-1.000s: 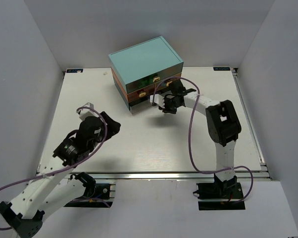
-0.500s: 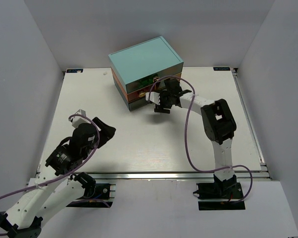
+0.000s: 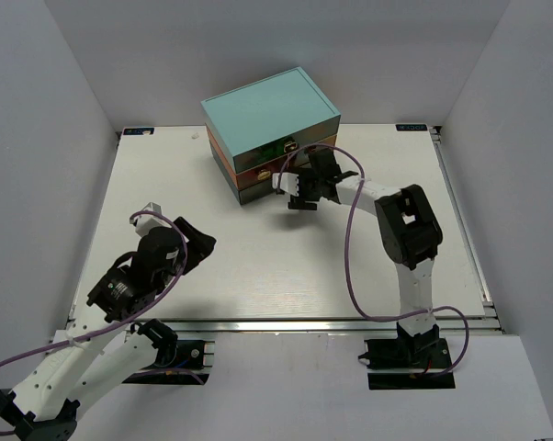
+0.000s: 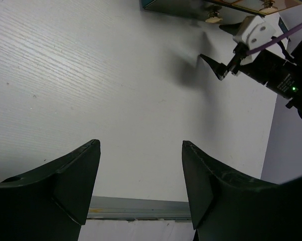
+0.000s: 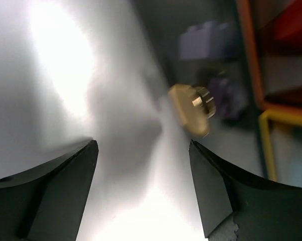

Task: Sort the legos into containers by color

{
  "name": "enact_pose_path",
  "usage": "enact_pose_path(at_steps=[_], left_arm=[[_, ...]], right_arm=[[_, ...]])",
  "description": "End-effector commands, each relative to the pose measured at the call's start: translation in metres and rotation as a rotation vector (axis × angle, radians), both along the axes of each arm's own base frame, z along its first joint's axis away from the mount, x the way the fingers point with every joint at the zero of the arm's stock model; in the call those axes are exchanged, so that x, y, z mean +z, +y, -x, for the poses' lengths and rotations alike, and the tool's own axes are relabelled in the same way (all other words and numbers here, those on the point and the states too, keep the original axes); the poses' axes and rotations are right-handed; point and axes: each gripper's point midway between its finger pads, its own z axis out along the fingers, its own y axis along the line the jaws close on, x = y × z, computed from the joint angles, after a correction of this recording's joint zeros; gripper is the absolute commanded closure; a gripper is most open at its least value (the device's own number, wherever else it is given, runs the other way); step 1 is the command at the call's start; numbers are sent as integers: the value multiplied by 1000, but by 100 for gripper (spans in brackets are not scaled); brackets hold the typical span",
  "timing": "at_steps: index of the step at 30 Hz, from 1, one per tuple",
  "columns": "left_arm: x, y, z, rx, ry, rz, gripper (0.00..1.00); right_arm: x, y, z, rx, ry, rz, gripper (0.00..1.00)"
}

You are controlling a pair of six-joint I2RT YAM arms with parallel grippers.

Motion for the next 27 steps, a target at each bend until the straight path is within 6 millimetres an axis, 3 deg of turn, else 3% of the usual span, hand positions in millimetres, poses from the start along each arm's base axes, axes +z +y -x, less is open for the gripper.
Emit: enact_pose_path(at_steps=[1, 3, 4, 6, 8, 10, 11, 12, 13, 15, 17, 20, 21, 22, 24, 25, 26, 27], left_arm=[[-1, 2, -2, 16, -4, -1, 24], [-5, 1, -2, 11, -6, 1, 24], [-6, 0, -3, 9, -5, 3, 24], [-9, -1, -4, 7, -8, 5, 25], [-12, -3, -5, 1, -8, 5, 25], [-10, -5, -7, -7, -19, 5, 29], [-10, -6, -8, -10, -22, 2, 33], [-8, -8, -10, -22, -36, 0, 50], [-8, -9, -11, -31, -39, -3, 61], [-5, -13, -15, -50, -62, -11, 86], [-4, -18, -18, -88, -81, -22, 92], [3, -30, -24, -154, -128, -24, 77], [9, -35, -27, -170, -154, -17, 68], [12, -38, -28, -186, -164, -16, 42], [12, -47, -32, -240, -173, -44, 17], [18, -50, -34, -255, -182, -49, 5], [19, -52, -36, -279, -186, -75, 2], [17, -57, -38, -307, -175, -89, 2]], right_arm=[[21, -12, 20, 26, -22, -11, 22], [22, -18, 28, 25, -11, -12, 23], [33, -19, 31, 18, -16, -28, 25], [30, -25, 45, 13, 32, -30, 28], [41, -30, 59, 3, 75, -46, 38], [66, -31, 68, -48, 114, -113, 94], [76, -32, 70, -86, 135, -144, 100], [84, -34, 74, -119, 167, -177, 100], [102, -40, 76, -227, 220, -261, 100], [118, -50, 73, -394, 256, -343, 100], [134, -61, 76, -544, 338, -443, 100], [152, -69, 87, -635, 468, -491, 100], [168, -64, 89, -615, 496, -524, 95], [169, -72, 95, -631, 543, -523, 87], [190, -71, 100, -635, 568, -574, 62], [194, -73, 105, -638, 586, -576, 55], [199, -72, 109, -626, 598, -583, 51], [209, -76, 111, -647, 587, -598, 20]])
